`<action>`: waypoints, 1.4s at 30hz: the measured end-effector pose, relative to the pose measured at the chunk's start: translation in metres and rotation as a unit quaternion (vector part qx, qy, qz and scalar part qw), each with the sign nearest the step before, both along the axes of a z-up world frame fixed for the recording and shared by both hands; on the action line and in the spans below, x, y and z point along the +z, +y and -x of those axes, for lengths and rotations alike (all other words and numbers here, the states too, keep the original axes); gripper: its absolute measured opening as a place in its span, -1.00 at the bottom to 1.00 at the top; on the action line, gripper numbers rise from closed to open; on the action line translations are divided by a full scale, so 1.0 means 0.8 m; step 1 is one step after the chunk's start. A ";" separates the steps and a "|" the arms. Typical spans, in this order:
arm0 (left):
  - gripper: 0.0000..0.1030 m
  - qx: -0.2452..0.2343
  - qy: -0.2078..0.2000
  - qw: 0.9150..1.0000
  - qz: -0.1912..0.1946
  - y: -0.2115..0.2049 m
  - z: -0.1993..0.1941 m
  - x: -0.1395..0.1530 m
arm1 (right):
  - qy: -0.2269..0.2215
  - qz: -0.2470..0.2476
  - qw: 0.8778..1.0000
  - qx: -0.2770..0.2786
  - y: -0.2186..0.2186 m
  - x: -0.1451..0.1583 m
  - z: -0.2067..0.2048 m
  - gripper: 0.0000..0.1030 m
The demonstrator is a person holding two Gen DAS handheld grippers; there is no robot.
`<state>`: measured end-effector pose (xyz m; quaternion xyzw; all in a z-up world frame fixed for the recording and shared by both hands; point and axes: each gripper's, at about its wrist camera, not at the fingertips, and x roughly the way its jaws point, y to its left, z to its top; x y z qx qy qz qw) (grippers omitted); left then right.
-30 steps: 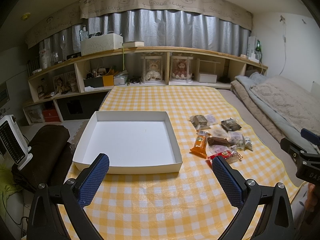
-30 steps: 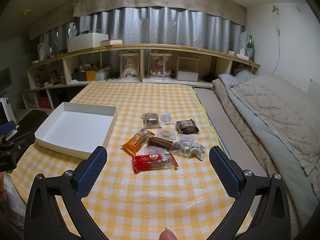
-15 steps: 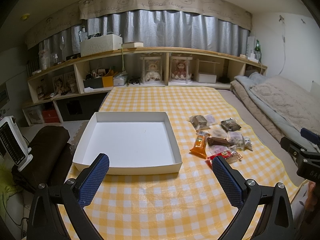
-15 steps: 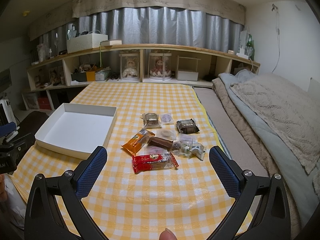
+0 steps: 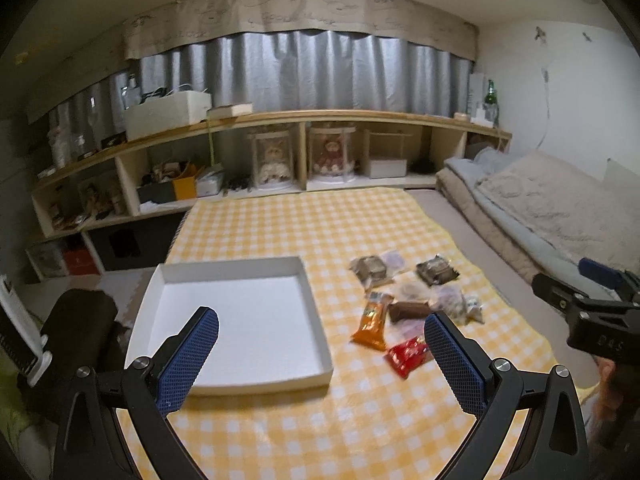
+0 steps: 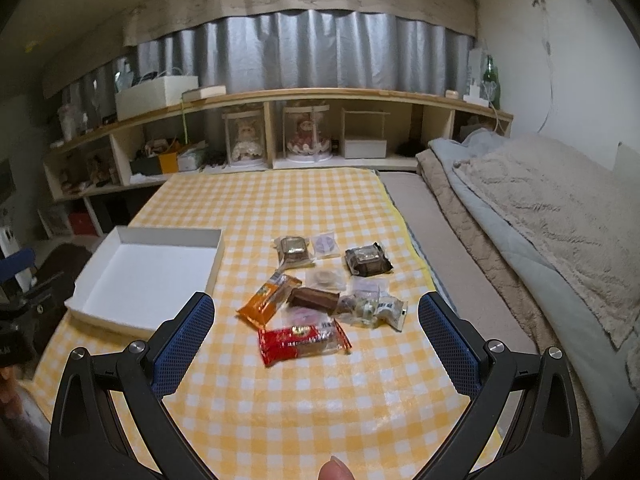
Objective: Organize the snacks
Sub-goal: 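Grasp the red bar with the right tool while the left tool grasps the orange bar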
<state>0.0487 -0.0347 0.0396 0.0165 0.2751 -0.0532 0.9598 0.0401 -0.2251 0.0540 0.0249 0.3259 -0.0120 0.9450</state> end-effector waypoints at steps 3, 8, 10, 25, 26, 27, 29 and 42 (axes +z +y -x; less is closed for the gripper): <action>1.00 -0.011 0.007 1.000 0.007 -0.002 -0.029 0.009 | 0.001 -0.011 1.000 -0.009 -0.009 0.009 -0.022 1.00; 1.00 -0.024 0.022 0.999 0.008 -0.010 -0.093 0.020 | 0.012 -0.021 0.999 -0.035 -0.021 0.010 -0.057 1.00; 1.00 -0.033 0.030 0.999 0.008 -0.015 -0.123 0.020 | 0.026 -0.033 0.998 -0.046 -0.027 0.004 -0.072 1.00; 1.00 -0.058 0.124 0.991 -0.001 -0.047 -0.316 -0.042 | 0.269 -0.179 0.938 -0.128 -0.044 -0.166 -0.166 1.00; 1.00 -0.060 0.133 0.989 0.010 -0.045 -0.327 -0.049 | 0.293 -0.198 0.926 -0.131 -0.041 -0.186 -0.168 1.00; 1.00 -0.060 0.142 0.988 0.016 -0.045 -0.340 -0.055 | 0.309 -0.207 0.918 -0.135 -0.037 -0.200 -0.169 1.00; 1.00 -0.062 0.149 0.987 0.017 -0.044 -0.359 -0.065 | 0.335 -0.221 0.904 -0.149 -0.030 -0.227 -0.170 1.00; 1.00 -0.086 0.219 0.971 -0.041 -0.092 -0.440 -0.133 | 0.330 -0.282 0.874 -0.218 0.000 -0.300 -0.180 0.66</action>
